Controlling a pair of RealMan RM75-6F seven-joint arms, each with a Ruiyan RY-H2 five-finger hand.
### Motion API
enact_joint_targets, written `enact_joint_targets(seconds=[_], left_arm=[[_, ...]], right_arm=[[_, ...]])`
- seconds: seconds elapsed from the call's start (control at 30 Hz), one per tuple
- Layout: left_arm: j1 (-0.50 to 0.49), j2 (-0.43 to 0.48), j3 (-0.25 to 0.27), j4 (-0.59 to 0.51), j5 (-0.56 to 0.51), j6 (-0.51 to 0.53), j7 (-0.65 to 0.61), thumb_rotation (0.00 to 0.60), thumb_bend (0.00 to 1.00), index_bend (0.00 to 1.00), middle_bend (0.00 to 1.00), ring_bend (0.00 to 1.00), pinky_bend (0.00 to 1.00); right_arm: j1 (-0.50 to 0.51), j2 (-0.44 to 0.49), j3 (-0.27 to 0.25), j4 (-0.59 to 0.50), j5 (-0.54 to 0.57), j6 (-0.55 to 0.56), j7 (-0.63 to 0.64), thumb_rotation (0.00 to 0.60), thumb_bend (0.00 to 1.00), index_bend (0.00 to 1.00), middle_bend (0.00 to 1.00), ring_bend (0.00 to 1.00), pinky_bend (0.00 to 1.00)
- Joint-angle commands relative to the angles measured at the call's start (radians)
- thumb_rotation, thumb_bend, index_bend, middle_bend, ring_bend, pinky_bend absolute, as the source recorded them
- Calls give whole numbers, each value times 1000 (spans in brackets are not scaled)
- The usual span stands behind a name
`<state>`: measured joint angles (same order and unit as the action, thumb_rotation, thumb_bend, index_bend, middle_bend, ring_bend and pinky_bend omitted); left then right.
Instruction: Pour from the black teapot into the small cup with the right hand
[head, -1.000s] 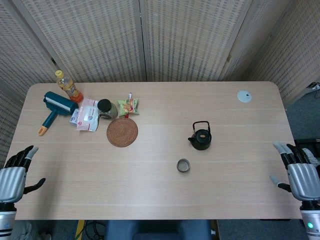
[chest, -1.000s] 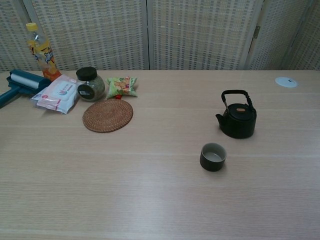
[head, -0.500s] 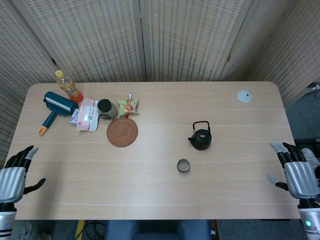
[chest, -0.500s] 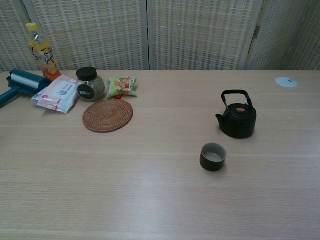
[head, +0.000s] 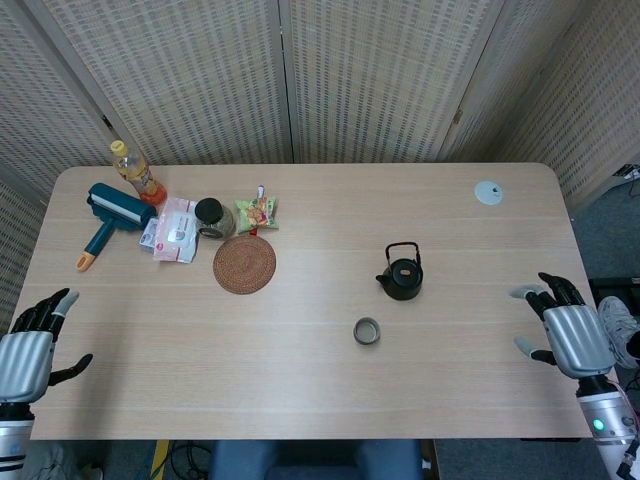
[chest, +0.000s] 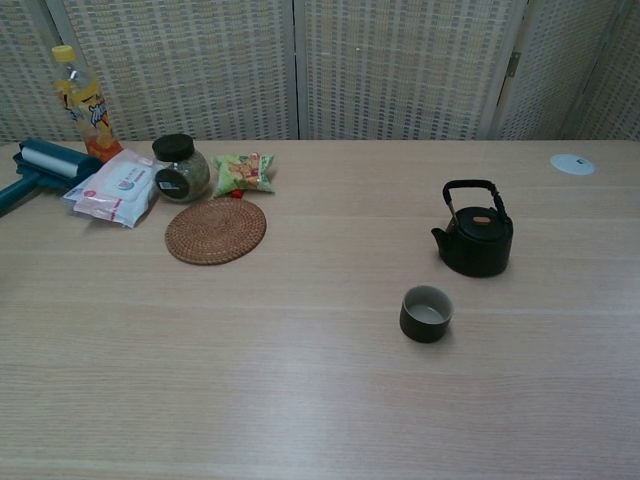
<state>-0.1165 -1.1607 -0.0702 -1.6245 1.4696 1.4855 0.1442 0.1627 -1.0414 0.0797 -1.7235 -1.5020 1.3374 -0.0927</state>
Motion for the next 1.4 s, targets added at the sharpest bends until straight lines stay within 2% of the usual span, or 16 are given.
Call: enact_joint_targets(seconds=[0.03,0.33,0.43,0.57,0.7,0.73,0.8,0.87,0.9,1.4], left_arm=[[-3,-1,1,-2,2,-4,1,600,189,115,86,131,160],[0,0,4,-3,6,1,-1,600,189,115,86,132,160],[0,1,5,-5,7,2,-1,600,189,115,86,132,160],[0,-1,7,-5,10,3,0,600,188,116,86,137,165],[1,-2,7,-6,9,3,3,600,188,118,86,137,172],[1,-2,7,-7,9,4,3,600,188,118,86,137,172],[1,-2,8,-8,10,5,5,600,188,118,86,137,172],[1,-2,8,-9,11,6,6,600,188,118,86,137,172],[1,-2,8,-10,12,6,8,600,188,118,86,138,172],[7,-2,15,-10,6,3,12,600,189,118,86,138,172]], right_arm=[[59,16,21,-22,26,-80,5,600,142,303,236,67,133],[184,-16,75,8,73,-209,2,600,142,293,226,43,128],[224,-32,92,28,98,-247,-22,600,142,294,227,132,185],[279,-59,108,66,136,-305,-57,600,141,293,239,284,348],[320,-83,120,92,168,-349,-67,600,142,293,259,328,409],[333,-93,122,100,177,-362,-68,600,141,293,262,303,372],[355,-109,126,116,188,-380,-74,600,141,293,263,161,170],[375,-128,131,135,201,-396,-76,600,142,293,267,73,46],[384,-135,132,143,206,-405,-76,600,142,293,271,59,22],[563,-273,158,332,372,-606,-103,600,148,293,286,52,10]])
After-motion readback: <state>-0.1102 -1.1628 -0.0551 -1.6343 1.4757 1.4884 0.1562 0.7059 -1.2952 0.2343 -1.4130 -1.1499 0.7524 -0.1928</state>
